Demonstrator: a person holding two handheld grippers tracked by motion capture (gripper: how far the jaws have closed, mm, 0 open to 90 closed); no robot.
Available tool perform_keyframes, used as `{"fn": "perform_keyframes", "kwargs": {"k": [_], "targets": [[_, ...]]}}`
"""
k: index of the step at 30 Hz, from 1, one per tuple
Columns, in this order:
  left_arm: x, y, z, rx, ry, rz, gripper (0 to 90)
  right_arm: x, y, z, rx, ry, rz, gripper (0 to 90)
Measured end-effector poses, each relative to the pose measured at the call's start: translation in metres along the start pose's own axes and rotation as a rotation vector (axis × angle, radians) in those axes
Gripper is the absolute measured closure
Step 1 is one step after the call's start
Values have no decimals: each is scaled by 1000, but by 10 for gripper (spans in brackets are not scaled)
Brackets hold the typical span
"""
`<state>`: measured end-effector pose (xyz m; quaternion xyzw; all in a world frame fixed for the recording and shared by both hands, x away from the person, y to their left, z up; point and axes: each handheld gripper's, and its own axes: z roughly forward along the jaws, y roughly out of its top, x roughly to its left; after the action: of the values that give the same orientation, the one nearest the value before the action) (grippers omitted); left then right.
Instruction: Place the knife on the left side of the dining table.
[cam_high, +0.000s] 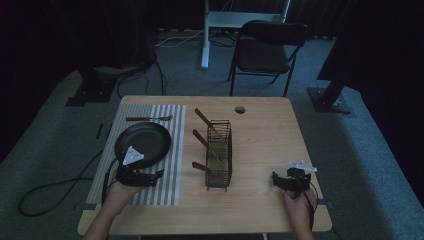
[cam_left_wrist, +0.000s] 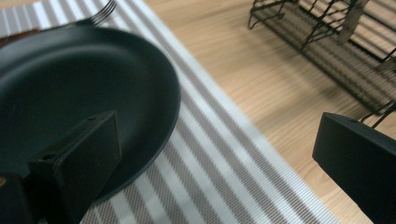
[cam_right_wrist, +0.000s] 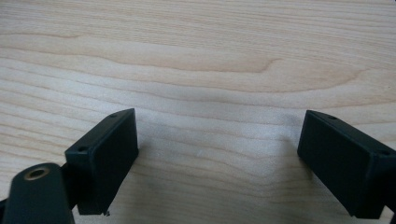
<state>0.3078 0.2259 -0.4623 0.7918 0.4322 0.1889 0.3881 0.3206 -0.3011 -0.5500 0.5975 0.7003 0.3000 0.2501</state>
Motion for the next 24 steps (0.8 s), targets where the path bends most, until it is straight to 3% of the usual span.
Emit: {"fn": "perform_keyframes", "kwargs": {"k": [24], "targets": [[-26, 63, 9, -61, -69, 94, 18, 0, 0, 0, -1, 1, 1, 113]]}}
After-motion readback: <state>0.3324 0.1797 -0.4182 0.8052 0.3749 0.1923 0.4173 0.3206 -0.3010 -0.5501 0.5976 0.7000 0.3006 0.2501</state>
